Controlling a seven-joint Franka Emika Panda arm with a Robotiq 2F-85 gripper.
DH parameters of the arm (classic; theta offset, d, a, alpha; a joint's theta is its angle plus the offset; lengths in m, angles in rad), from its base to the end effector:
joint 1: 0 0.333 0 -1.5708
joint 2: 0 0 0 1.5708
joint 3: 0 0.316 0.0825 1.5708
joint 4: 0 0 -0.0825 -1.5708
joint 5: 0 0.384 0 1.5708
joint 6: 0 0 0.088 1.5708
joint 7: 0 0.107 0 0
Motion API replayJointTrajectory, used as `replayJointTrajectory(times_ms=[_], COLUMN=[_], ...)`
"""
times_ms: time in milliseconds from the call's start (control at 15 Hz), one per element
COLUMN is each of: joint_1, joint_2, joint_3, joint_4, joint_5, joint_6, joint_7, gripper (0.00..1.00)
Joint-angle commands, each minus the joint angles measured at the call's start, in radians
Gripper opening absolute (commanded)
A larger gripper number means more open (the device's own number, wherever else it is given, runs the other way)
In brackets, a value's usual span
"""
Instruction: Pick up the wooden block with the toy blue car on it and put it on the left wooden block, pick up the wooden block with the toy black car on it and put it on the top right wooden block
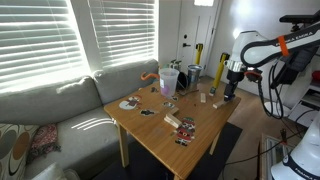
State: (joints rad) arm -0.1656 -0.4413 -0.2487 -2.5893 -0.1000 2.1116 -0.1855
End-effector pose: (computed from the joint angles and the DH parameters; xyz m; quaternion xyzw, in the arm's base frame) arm 0.3574 -0.1600 0.3981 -0.9969 0.0748 0.0188 0.0164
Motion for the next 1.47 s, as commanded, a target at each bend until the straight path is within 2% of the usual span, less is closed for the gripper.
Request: replayJointTrajectory(times_ms=[0, 1067, 1333, 1400], joint_1=[-0.006, -0.010, -0.009, -0.009], joint_2=[0.021, 0.041, 0.041, 0.041], joint_3=[0.012, 0.014, 0.010, 0.010], joint_4=[0.009, 0.015, 0.015, 0.015], joint_5=[0.006, 0.007, 0.009, 0.009], joint_6=[0.006, -0.001, 0.004, 0.004], joint_7=[-0.005, 0.008, -0.002, -0.003], gripper=[1.00, 1.00, 0.92, 0.92])
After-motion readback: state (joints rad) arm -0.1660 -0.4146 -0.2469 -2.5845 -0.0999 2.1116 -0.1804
